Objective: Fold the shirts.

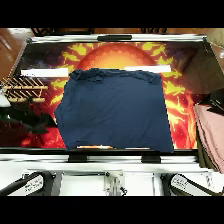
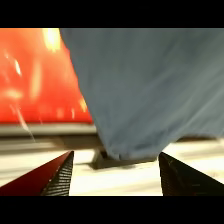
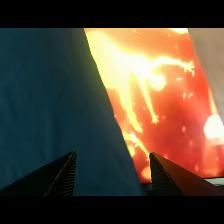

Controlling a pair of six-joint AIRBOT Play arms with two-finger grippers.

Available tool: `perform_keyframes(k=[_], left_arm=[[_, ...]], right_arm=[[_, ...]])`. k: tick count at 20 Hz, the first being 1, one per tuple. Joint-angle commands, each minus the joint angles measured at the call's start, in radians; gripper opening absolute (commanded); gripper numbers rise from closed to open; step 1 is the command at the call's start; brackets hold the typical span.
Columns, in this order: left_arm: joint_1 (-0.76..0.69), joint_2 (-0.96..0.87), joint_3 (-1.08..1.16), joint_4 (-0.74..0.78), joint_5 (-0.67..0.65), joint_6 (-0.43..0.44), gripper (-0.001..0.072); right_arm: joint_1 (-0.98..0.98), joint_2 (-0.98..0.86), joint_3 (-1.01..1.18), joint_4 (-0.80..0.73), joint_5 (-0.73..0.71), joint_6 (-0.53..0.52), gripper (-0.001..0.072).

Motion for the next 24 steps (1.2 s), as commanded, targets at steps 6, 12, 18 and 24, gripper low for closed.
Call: perform_keyframes(k=[6,12,18,24], left_arm=[[0.007,0.061,-0.33,-0.143,0.179,0.104,0.0585],[-0.095,0.015,-0.334,-0.163,0.264,0.068,0.0385],[-0.108,0.02,-0.325,-0.177,0.258,0.077,0.0034],[-0.107,0.111,-0.288,-0.174,0.226,0.1,0.0033]], right_arm=[[-0.03,0.033,-0.116,0.07,0.006,-0.041,0.0556],[-0.03,0.033,-0.117,0.066,0.027,-0.039,0.0557],[-0.03,0.032,-0.319,0.025,0.043,-0.029,0.0631],[-0.03,0.032,-0.551,-0.013,-0.074,-0.127,0.0631]])
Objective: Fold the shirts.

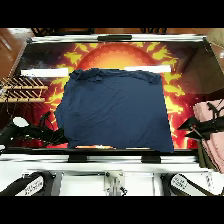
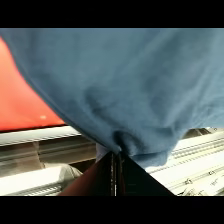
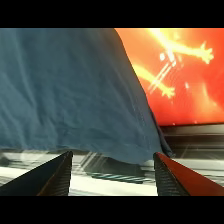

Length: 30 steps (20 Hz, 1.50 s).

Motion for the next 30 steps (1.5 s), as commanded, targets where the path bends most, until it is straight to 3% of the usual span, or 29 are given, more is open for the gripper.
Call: perform_keyframes(k=[1,11,15,18,25,26,27,28,30], left_arm=[[-0.001,0.046,0.017,-0.001,-0.009,0.003,0.0033],[-0.001,0.057,0.031,-0.002,0.001,0.003,0.0034],[-0.001,0.057,0.031,-0.001,-0.009,0.003,0.0034],[-0.001,0.057,0.031,-0.001,-0.008,0.003,0.0034],[-0.001,0.057,0.031,-0.001,-0.008,0.003,0.0034],[-0.001,0.057,0.032,-0.001,-0.008,0.003,0.0034],[-0.001,0.057,0.033,-0.001,-0.008,0.004,0.0034],[-0.001,0.057,0.041,-0.001,-0.008,0.005,0.0034],[-0.001,0.058,0.081,-0.001,-0.009,0.021,0.0033]], right_arm=[[0.0,0.0,-0.083,-0.069,-0.05,-0.056,0.0631],[0.018,-0.089,-0.083,-0.09,-0.047,-0.034,0.0627],[0.108,-0.121,-0.083,-0.101,-0.082,-0.031,0.0627],[0.173,-0.138,-0.085,-0.192,-0.089,0.0,0.0627],[0.306,-0.138,-0.141,-0.139,-0.174,0.041,0.0624],[0.33,-0.138,-0.142,-0.137,-0.185,0.056,0.0527],[0.354,-0.138,-0.142,-0.135,-0.19,0.069,0.0358],[0.378,-0.137,-0.141,-0.132,-0.187,0.069,0.0103],[0.417,-0.109,-0.139,-0.119,-0.174,0.069,0.0067]])
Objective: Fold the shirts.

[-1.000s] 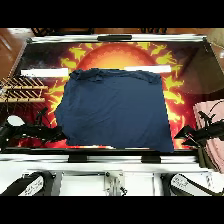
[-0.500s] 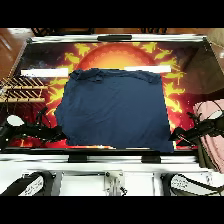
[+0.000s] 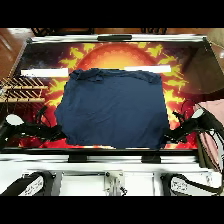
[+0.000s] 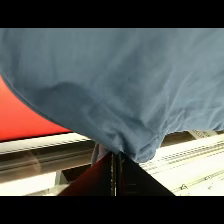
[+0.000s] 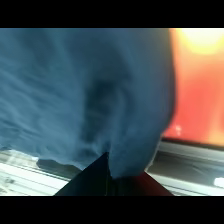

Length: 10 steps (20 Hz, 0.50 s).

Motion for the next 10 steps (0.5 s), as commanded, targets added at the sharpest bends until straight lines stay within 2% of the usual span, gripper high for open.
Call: perform_keyframes(k=[1,3,6,10], left_arm=[[0.0,0.003,0.072,0.001,0.003,0.033,0.0033],[0.0,0.016,0.2,0.038,0.002,0.034,0.0033],[0.0,0.069,0.526,0.132,-0.008,0.034,0.0033],[0.051,0.121,1.127,0.188,0.113,0.016,0.0032]], right_arm=[[0.072,0.056,0.007,0.028,0.0,0.015,0.0067],[0.078,0.154,0.064,0.092,0.005,-0.005,0.0067],[0.078,0.347,0.274,0.189,-0.043,-0.057,0.0067],[0.078,0.546,0.76,0.118,-0.247,-0.101,0.0067]])
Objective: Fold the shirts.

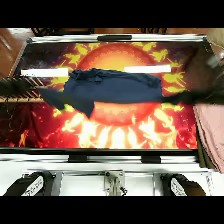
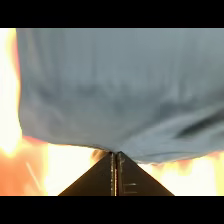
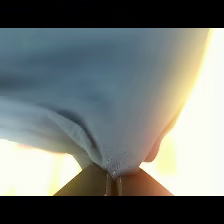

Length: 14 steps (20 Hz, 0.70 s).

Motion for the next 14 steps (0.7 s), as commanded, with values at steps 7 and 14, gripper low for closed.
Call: perform_keyframes(k=[7,14], left_arm=[[0.057,0.151,0.839,0.06,0.303,-0.086,0.0033],[0.057,0.194,0.683,0.067,0.246,-0.072,0.0032]], right_arm=[[0.003,0.266,0.815,-0.155,-0.261,0.097,0.0067],[0.003,0.231,0.837,-0.311,0.098,0.115,0.0067]])
